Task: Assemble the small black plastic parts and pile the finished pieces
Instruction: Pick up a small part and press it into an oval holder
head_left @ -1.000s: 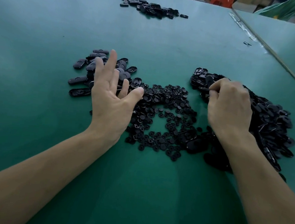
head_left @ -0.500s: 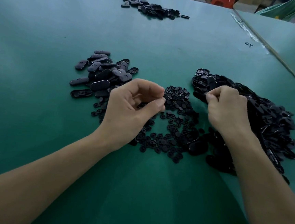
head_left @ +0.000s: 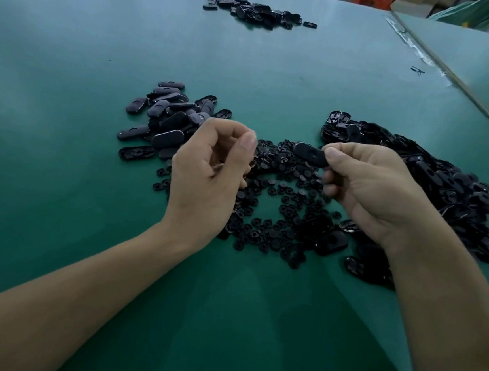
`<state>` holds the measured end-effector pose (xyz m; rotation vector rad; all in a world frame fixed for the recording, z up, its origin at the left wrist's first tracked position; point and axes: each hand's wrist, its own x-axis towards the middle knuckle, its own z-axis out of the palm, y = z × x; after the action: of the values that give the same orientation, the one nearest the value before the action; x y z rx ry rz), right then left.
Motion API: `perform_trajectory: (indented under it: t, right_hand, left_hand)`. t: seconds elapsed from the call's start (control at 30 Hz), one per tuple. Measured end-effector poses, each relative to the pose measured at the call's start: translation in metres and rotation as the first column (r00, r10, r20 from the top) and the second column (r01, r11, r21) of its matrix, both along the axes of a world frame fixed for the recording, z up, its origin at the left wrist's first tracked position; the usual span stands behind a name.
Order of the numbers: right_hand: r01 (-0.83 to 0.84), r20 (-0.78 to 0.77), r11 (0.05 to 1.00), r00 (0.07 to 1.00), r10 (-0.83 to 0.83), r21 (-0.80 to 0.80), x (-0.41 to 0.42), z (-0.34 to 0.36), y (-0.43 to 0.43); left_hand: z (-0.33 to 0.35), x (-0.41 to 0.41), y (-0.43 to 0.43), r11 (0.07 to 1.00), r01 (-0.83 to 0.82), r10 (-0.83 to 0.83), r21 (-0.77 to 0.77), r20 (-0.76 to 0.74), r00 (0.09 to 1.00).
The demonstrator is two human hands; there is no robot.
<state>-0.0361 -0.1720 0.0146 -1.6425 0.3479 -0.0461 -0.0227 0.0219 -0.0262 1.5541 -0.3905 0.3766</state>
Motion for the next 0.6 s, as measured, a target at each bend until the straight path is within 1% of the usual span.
perform_trajectory:
  t: [0.07,0.13,0.2,0.3,0.37,0.47,0.53,0.6]
  right_hand:
    - [-0.097,0.023,0.985,0.995,0.095,0.145,-0.005,0.001,0.01]
    - [-0.181,0.061,0.969,0.983,0.173,0.17,-0.01,-0.002,0.02]
    - [-0.225,0.106,0.964,0.972,0.212,0.138,-0.013,-0.006,0.027]
    - [-0.188,0.177,0.98,0.969,0.175,0.062,-0.014,-0.012,0.031]
    - [-0.136,0.224,0.99,0.965,0.139,-0.027,-0.015,-0.015,0.031]
    - [-0.126,0.256,0.975,0.951,0.171,-0.183,-0.017,-0.02,0.033]
    - [-0.124,0.269,0.969,0.946,0.181,-0.216,-0.018,-0.022,0.035]
    - [-0.093,0.295,0.974,0.943,0.153,-0.208,-0.018,-0.022,0.036]
  left_hand:
    - [0.0,0.001,0.001,0.999,0.047,-0.049,-0.022,-0.092,0.994]
    - [-0.001,0.001,0.0,0.994,0.102,-0.105,-0.027,-0.144,0.984]
    - [-0.001,0.001,0.0,0.989,0.149,-0.147,0.0,-0.152,0.977]
    - [-0.003,0.001,0.001,0.988,0.148,-0.142,0.03,-0.144,0.979]
    - [-0.003,0.002,0.001,0.989,0.147,-0.145,0.006,-0.158,0.977]
    - [-0.002,0.003,0.0,0.99,0.141,-0.143,-0.028,-0.177,0.974]
    - [-0.003,0.004,0.0,0.989,0.142,-0.146,-0.03,-0.179,0.973]
    - [-0.003,0.004,0.001,0.986,0.162,-0.164,-0.027,-0.174,0.971]
